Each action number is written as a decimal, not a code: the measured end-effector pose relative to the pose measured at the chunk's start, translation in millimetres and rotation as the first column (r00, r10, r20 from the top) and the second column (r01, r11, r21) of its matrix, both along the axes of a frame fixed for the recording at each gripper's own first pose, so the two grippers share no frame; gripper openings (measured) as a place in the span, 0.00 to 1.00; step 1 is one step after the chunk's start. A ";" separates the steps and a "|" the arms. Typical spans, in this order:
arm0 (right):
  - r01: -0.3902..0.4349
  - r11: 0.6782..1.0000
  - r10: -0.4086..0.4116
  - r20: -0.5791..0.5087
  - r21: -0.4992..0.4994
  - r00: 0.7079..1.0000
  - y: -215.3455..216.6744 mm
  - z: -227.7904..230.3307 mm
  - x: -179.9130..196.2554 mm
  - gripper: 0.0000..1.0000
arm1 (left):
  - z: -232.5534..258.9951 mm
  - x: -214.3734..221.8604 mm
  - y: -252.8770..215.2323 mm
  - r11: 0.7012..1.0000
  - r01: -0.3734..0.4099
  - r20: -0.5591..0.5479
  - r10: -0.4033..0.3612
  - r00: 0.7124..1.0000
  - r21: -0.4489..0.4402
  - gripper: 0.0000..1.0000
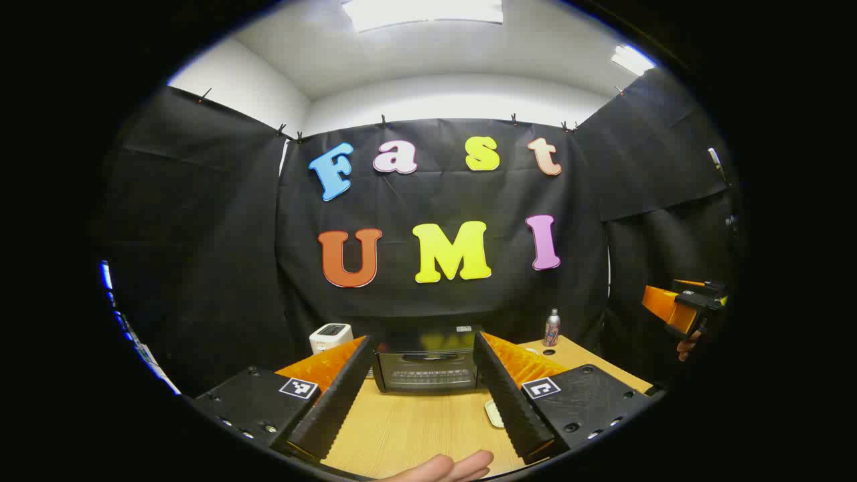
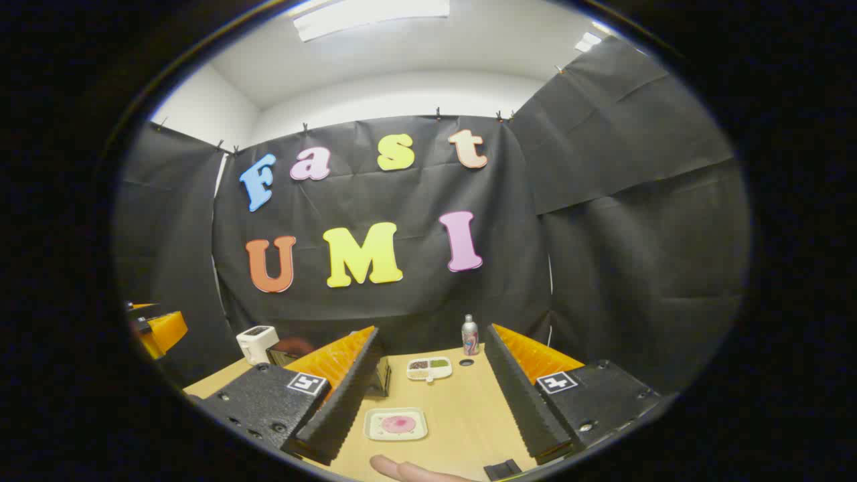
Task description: Open the electric oven with the left hand, put the food in, and close the electric oven.
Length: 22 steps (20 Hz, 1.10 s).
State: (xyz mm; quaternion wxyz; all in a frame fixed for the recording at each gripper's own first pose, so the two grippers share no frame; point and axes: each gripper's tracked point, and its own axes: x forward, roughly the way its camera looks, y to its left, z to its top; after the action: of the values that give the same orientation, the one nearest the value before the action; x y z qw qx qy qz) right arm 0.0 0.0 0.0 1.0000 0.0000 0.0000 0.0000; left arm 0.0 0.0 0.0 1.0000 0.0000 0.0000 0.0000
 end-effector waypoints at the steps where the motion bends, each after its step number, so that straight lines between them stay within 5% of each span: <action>1: 0.005 1.000 -0.005 0.008 -0.008 1.000 -2.6 2.5 -2.3 0.96 | 3.0 -2.1 -0.4 1.000 0.004 0.006 -0.004 1.000 -0.003 0.95; 15: -0.050 0.998 0.052 0.044 -0.040 0.998 -3.9 13.5 -21.2 0.96 | 7.1 -2.1 9.5 0.999 -0.004 0.026 0.005 1.000 -0.053 0.95; 22: -0.049 0.997 0.055 0.099 -0.067 0.994 -5.8 22.9 -32.1 0.96 | 8.2 31.3 9.0 0.998 -0.017 0.031 0.019 0.999 -0.054 0.95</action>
State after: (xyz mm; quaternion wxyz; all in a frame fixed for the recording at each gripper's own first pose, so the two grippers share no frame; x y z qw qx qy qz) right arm -32.1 -5.8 22.9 0.9979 -0.0322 -0.0503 0.0261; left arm 31.3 9.0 8.2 0.9995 -0.0270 -0.0156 0.0090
